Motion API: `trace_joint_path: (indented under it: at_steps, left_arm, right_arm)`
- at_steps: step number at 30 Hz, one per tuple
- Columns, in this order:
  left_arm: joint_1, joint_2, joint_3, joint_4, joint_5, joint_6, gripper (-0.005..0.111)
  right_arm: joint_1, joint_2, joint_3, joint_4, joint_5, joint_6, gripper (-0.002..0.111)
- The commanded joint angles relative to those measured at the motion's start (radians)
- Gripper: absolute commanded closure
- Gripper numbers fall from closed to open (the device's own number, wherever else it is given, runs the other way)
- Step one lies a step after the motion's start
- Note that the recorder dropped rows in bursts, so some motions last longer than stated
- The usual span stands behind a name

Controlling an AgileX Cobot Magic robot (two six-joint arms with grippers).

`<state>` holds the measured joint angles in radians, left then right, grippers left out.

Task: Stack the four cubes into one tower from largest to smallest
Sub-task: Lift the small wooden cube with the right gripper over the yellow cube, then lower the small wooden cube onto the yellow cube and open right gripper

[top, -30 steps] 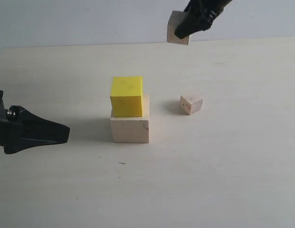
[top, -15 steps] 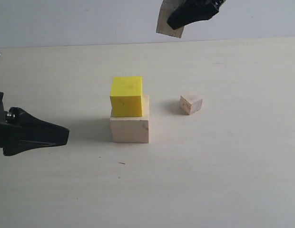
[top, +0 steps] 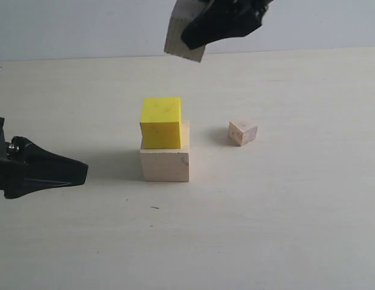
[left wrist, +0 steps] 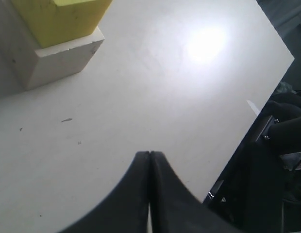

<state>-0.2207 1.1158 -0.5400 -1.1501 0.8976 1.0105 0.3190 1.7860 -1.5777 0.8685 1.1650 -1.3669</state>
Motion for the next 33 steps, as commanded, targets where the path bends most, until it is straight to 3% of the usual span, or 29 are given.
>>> trace_joint_path:
  at_steps: [1,8,21,33]
  left_arm:
    - [0.002,-0.006,-0.006,-0.004,-0.006,0.007,0.107]
    - [0.002,-0.006,-0.006,-0.004,-0.003,0.031,0.107]
    - [0.002,-0.006,-0.006,0.006,0.027,0.031,0.107]
    - [0.002,-0.006,-0.006,0.004,0.029,0.031,0.107]
  right_arm:
    - [0.071,-0.006,0.038,-0.008,-0.095,-0.016,0.108]
    - [0.106,0.008,0.038,-0.016,-0.139,-0.128,0.108]
    - [0.106,0.060,0.034,-0.060,-0.145,-0.129,0.108]
    - [0.168,0.085,0.034,-0.171,-0.222,-0.071,0.108]
